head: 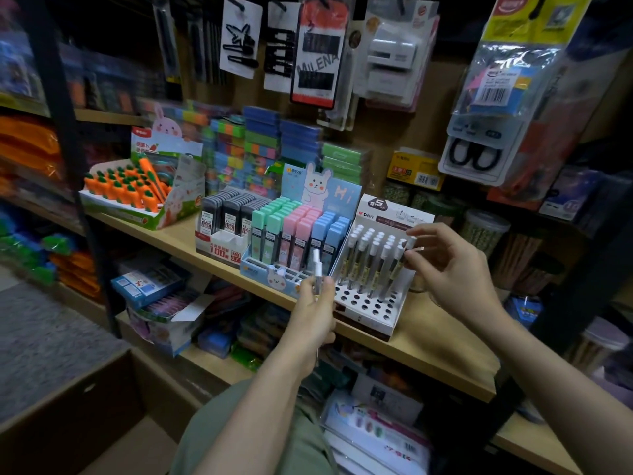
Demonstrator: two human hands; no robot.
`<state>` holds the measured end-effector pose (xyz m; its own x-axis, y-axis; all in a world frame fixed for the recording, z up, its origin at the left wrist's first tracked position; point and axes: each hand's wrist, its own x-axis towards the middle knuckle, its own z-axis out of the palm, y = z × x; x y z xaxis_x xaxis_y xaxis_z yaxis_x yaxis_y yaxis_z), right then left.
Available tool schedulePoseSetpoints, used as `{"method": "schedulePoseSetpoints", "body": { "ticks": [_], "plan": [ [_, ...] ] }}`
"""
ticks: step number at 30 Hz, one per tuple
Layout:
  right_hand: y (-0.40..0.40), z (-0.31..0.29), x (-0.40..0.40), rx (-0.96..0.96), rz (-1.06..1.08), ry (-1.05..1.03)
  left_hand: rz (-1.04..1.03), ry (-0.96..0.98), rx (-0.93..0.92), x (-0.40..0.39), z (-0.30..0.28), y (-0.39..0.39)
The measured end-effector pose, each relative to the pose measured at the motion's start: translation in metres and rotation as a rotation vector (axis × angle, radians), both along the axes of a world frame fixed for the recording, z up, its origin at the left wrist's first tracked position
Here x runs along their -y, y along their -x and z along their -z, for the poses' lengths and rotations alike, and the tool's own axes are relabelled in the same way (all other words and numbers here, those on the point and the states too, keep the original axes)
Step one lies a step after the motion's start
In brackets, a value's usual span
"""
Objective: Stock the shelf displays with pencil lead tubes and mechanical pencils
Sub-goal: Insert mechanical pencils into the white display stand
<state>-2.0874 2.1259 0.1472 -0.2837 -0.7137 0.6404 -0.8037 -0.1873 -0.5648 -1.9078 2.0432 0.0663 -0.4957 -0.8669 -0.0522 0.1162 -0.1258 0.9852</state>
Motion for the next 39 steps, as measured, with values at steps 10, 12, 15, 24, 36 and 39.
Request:
{"method": "schedulePoseSetpoints", "body": {
  "ticks": [10,12,15,24,36,39],
  "plan": [
    [0.002,0.006,0.004,-0.035,0.038,-0.045,0.048,-0.015,0.017,-0.004,-0.003,0.006],
    [0.003,0.009,0.006,-0.052,0.080,-0.063,0.077,0.020,0.022,-0.006,-0.004,0.005],
    [0.002,0.011,0.010,-0.061,0.123,-0.031,0.124,0.064,0.022,-0.009,-0.004,0.002],
    [-0.005,0.016,0.017,-0.156,0.218,-0.016,0.150,-0.005,-0.086,-0.011,-0.009,-0.002],
    [-0.039,-0.005,0.003,0.217,-0.142,-0.082,0.391,-0.099,-0.262,-0.019,-0.018,0.000],
    [-0.025,-0.018,-0.006,0.224,-0.126,-0.018,0.159,0.009,-0.152,-0.016,-0.013,0.001]
  ]
}}
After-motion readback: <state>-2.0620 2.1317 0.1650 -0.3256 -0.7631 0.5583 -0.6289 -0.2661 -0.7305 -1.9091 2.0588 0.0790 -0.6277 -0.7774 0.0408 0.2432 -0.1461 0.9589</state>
